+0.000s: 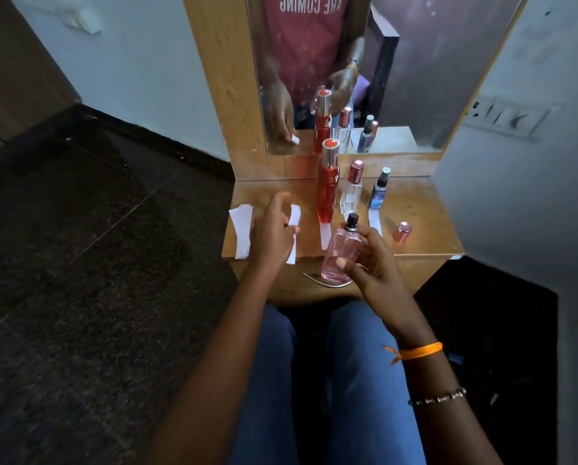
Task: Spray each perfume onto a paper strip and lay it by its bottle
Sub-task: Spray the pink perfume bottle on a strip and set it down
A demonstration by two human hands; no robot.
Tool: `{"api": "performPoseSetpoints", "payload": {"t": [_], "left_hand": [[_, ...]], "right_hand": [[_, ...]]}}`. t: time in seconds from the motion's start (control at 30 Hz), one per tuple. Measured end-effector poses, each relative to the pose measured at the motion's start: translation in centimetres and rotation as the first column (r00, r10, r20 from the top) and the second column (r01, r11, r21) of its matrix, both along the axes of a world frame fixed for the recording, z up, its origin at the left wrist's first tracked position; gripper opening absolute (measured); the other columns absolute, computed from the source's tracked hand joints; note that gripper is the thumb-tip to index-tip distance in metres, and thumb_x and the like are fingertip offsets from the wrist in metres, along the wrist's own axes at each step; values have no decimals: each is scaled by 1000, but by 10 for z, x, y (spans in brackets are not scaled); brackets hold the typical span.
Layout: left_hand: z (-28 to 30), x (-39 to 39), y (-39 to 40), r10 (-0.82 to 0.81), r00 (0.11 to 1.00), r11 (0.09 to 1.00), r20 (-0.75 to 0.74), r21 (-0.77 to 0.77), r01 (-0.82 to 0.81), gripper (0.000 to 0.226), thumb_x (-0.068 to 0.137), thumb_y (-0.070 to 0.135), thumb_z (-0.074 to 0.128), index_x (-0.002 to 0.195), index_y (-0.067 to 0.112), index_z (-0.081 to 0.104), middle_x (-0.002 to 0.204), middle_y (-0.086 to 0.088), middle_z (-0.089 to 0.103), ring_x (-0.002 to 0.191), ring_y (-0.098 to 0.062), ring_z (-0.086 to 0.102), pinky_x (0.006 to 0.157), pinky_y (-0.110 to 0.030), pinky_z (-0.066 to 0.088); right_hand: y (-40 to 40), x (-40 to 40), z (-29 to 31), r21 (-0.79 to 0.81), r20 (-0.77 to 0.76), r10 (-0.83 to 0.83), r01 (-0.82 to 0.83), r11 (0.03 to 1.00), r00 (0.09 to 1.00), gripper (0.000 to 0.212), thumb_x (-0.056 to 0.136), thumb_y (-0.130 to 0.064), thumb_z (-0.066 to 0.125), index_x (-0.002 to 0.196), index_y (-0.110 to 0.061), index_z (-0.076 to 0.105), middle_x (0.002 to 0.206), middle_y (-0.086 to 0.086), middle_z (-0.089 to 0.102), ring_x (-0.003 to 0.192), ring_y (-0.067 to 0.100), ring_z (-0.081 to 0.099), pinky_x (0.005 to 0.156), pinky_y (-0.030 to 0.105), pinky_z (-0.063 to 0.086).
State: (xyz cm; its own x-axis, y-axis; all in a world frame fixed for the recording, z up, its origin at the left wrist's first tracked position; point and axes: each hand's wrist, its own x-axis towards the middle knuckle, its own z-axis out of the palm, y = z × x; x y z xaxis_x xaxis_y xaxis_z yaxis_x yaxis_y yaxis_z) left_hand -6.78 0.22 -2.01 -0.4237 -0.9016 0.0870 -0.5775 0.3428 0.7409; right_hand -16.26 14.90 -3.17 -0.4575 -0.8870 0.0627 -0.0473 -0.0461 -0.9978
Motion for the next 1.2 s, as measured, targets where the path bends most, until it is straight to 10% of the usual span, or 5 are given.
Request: {"api": "performPoseSetpoints", "payload": {"t": [0.4, 0.57, 0.73, 1.0, 1.2], "left_hand": [[27, 20, 34, 34, 942, 946, -334, 314, 77, 6, 74, 8, 74, 76, 11, 69, 69, 7, 65, 67, -2, 59, 64, -13, 47], [34, 23, 41, 85, 918, 877, -387, 467, 116, 8, 79, 7, 70, 79, 15, 68, 74, 7, 66, 67, -2, 59, 55, -7, 47], [36, 28, 44, 111, 887, 753, -449, 620, 220, 14, 79, 4, 69, 86, 17, 68, 84, 0, 68, 85, -14, 63, 82, -25, 52], [42, 33, 49, 89, 859, 718, -504, 630, 296, 26, 80, 1, 65, 104, 10, 67, 75, 3, 63, 80, -11, 63, 79, -21, 51], [40, 36, 49, 45, 881, 739, -470, 609, 287, 26, 80, -1, 65, 99, 17, 68, 58, 14, 63, 76, -9, 62, 84, -28, 52]], "right_hand": [[-1, 14, 7, -68, 261, -11, 30, 997, 965, 40, 88, -22, 58, 127, -16, 49, 114, 10, 63, 87, 18, 66, 71, 31, 55], [1, 16, 8, -96, 170, -69, 86, 992, 983, 44, 85, -16, 66, 125, -12, 49, 113, 8, 65, 102, 24, 65, 80, 37, 57], [4, 16, 17, -137, 58, -56, 64, 989, 997, 54, 84, 13, 55, 124, -22, 45, 89, -29, 66, 71, -5, 62, 63, 15, 54], [5, 19, 20, -174, 158, -27, 55, 983, 987, 55, 87, 10, 51, 133, -18, 42, 95, -22, 67, 72, 5, 61, 54, 23, 54], [1, 11, 20, -119, -326, -175, 143, 982, 929, 71, 66, 13, 68, 124, -24, 49, 89, -16, 63, 70, 8, 59, 65, 26, 54]]}}
